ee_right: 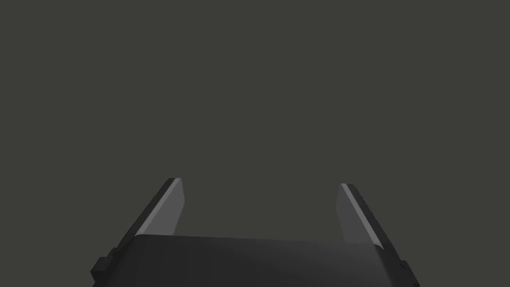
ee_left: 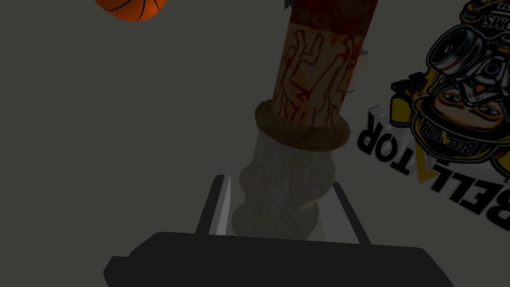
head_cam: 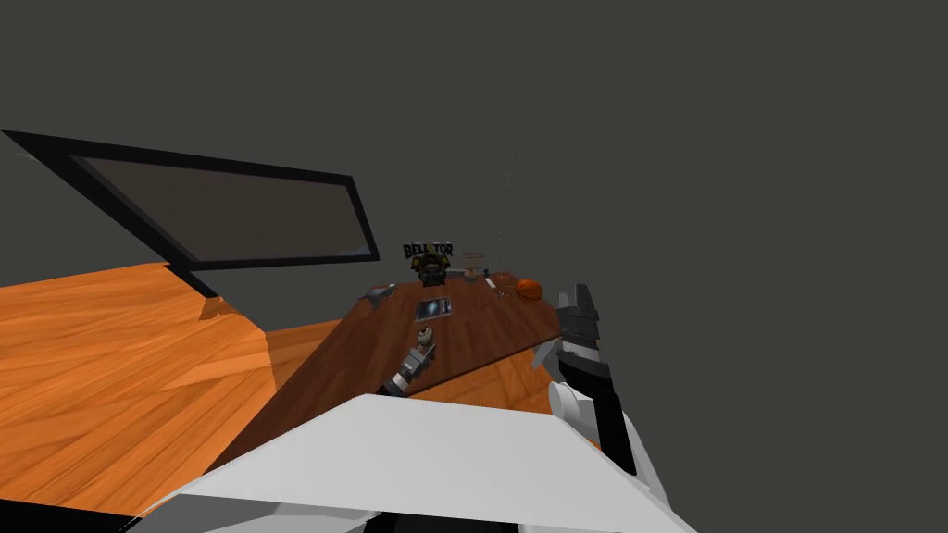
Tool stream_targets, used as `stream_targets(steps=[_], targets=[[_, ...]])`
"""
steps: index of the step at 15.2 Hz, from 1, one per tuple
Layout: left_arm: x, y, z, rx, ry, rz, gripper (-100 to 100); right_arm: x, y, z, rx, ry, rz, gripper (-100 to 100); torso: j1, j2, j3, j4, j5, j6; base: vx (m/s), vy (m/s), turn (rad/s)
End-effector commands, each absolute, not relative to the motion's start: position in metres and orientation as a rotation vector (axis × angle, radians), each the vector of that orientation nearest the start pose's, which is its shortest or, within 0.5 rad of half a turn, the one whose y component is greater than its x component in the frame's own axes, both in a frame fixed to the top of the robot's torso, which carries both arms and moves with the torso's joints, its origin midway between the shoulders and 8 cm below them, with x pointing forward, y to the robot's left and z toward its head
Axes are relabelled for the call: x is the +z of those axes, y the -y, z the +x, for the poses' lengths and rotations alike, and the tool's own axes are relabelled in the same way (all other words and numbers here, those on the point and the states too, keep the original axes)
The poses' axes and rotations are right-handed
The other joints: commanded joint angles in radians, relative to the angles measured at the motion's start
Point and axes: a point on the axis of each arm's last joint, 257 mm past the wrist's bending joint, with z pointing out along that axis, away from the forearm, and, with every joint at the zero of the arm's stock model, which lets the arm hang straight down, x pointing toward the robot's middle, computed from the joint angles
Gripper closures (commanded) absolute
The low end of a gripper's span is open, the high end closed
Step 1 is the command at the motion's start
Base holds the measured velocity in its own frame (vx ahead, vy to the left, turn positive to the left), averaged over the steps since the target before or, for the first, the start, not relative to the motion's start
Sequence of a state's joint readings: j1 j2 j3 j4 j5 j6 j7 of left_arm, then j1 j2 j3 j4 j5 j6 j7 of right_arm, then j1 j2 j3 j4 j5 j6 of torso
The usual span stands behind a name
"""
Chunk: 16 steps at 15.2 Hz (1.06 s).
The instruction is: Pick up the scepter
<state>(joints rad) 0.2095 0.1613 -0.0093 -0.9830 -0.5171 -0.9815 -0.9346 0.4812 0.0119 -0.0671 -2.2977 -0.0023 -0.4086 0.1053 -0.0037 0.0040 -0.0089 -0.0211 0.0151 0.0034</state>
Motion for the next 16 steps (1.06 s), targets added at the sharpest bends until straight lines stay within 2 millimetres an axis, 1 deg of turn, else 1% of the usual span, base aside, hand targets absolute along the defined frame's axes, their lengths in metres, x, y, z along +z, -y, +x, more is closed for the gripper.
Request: stream_targets(steps=[1,2,3,4,5,6,8,9,10,11,12,14,15,16], targets=[[-0.387,-0.207,0.372,-0.424,-1.539,0.200,100,0.022,0.304,0.352,1.132,-0.661,0.666,0,0.000,0.000,0.000,0.000,0.000,0.000,-0.083,-0.045,-0.022],[-0.384,-0.221,0.385,-0.405,-1.536,0.208,100,0.022,0.304,0.352,1.132,-0.661,0.666,0,0.000,-0.001,-0.001,-0.001,0.000,0.000,-0.107,-0.051,-0.073],[-0.383,-0.223,0.390,-0.406,-1.534,0.193,100,0.022,0.304,0.352,1.132,-0.661,0.666,0,0.001,-0.001,-0.001,-0.001,0.000,0.000,-0.113,-0.048,-0.082],[-0.386,-0.224,0.388,-0.406,-1.542,0.190,100,0.022,0.304,0.352,1.132,-0.661,0.666,0,0.001,-0.001,-0.001,-0.001,0.001,0.000,-0.080,-0.031,-0.031],[-0.381,-0.239,0.401,-0.384,-1.535,0.198,100,0.022,0.304,0.352,1.132,-0.661,0.666,0,0.002,-0.002,-0.002,-0.002,0.001,-0.001,-0.096,-0.058,-0.077],[-0.376,-0.240,0.407,-0.385,-1.524,0.186,100,0.022,0.304,0.352,1.132,-0.661,0.666,0,0.001,-0.003,-0.002,-0.001,0.000,-0.001,-0.114,-0.056,-0.076],[-0.385,-0.242,0.405,-0.384,-1.545,0.180,100,0.022,0.304,0.352,1.132,-0.661,0.666,0,0.001,-0.003,-0.002,-0.001,0.000,-0.001,-0.060,-0.025,-0.020],[-0.377,-0.259,0.421,-0.358,-1.536,0.181,100,0.022,0.304,0.352,1.132,-0.661,0.666,0,0.002,-0.004,-0.003,-0.002,0.001,-0.002,-0.070,-0.045,-0.067],[-0.374,-0.260,0.425,-0.358,-1.529,0.174,100,0.022,0.304,0.352,1.132,-0.661,0.666,0,0.001,-0.005,-0.003,-0.001,0.000,-0.001,-0.093,-0.053,-0.075],[-0.381,-0.262,0.422,-0.356,-1.546,0.168,100,0.022,0.304,0.352,1.132,-0.661,0.666,0,0.001,-0.004,-0.003,-0.001,0.000,-0.001,-0.076,-0.032,-0.035],[-0.372,-0.279,0.437,-0.328,-1.536,0.172,100,0.022,0.304,0.352,1.132,-0.661,0.666,0,0.001,-0.004,-0.003,-0.002,0.000,-0.002,-0.106,-0.056,-0.083],[-0.371,-0.281,0.441,-0.327,-1.534,0.158,100,0.022,0.304,0.352,1.132,-0.661,0.666,0,0.000,-0.001,-0.001,0.000,-0.001,-0.001,-0.105,-0.049,-0.059],[-0.376,-0.283,0.439,-0.324,-1.546,0.154,100,0.022,0.304,0.352,1.132,-0.661,0.666,0,0.000,-0.002,-0.001,-0.001,-0.001,-0.002,-0.044,-0.014,0.001],[-0.372,-0.280,0.439,-0.329,-1.538,0.159,100,0.022,0.304,0.352,1.132,-0.661,0.666,0,0.001,-0.003,-0.002,-0.001,0.000,-0.002,-0.020,-0.005,0.007]])
